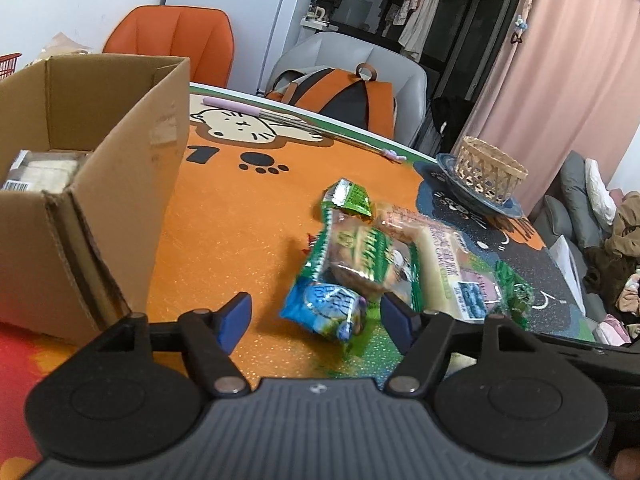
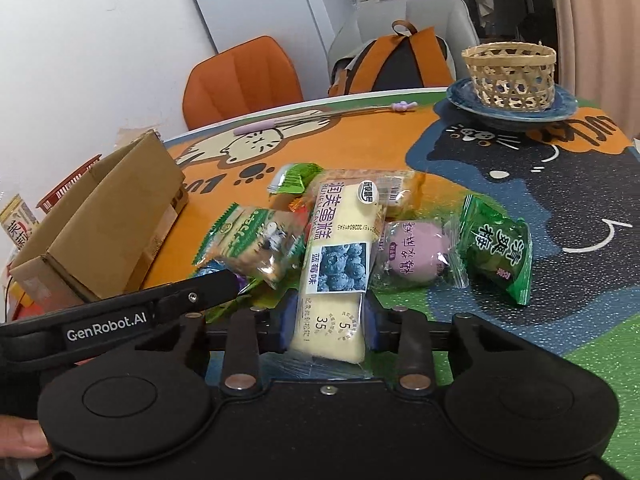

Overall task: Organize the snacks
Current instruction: 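Grasp the blue-green wrapped snack with the left tool while the right grasps the blueberry cake pack, then carry both snacks into the cardboard box and open both tools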

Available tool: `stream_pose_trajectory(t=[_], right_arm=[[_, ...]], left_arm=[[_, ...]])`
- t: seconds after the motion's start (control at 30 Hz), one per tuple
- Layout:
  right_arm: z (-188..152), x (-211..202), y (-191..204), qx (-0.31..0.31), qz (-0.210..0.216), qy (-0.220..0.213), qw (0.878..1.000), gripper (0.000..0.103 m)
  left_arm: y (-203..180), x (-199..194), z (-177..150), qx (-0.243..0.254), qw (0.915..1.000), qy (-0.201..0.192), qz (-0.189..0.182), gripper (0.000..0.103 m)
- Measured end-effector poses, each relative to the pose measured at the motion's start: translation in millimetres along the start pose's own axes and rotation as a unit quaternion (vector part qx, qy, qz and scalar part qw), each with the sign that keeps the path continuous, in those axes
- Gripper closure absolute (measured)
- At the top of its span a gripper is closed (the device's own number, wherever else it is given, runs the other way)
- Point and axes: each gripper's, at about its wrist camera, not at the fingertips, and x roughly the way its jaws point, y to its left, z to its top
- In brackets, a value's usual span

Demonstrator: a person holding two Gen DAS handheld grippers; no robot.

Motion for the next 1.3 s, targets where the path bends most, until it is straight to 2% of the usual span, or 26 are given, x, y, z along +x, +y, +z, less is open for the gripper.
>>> stream_pose_trajectory(t=[0.23, 0.3, 0.4, 0.43, 0.57, 0.6, 0.73, 1.3], right_arm=[[0.2, 1.3, -0.6, -0.003, 0.002, -0.001, 1.000, 0.064], [0.3, 2.1, 1.6, -0.009, 0.001, 0.000, 1.000, 0.062], [0.4, 3.4, 5.6, -0.016, -0.001, 0.000, 1.000, 0.058], [0.7, 3.8, 6.5, -0.017, -0.001, 0.001, 1.000, 0.057], [1.0, 6.4, 9.8, -0.025, -0.006, -0.001, 1.000, 0.058], [0.8, 7.1, 10.8, -0.028, -0.009, -0.002, 1.000, 0.063], [-1.2, 3.5, 12.2, -0.032, -0.003, -0.005, 0.999, 0.069], [10.0, -39.1, 24.7, -0.025, 0.017, -0.057, 0.998, 0.071]], left_arm=[[-2.0, 6.2, -1.5, 0.012, 0.9998, -0.012, 0.008, 0.037], [-2.8, 6.9, -2.1, 0.018, 0.9998, -0.012, -0.001, 0.054], [-4.2, 5.3, -3.6, 0.020, 0.9997, -0.011, -0.010, 0.070], [-3.6, 4.6, -3.7, 0.016, 0.9997, -0.010, -0.015, 0.072], [-2.6, -1.5, -4.7, 0.018, 0.9997, -0.008, -0.016, 0.074], [-2.1, -3.4, -5.0, 0.018, 0.9997, -0.009, -0.016, 0.074], [-1.1, -11.9, -5.6, 0.017, 0.9996, -0.015, -0.016, 0.074], [-2.6, -60.5, 10.4, 0.016, 0.9975, -0.064, -0.026, 0.074]])
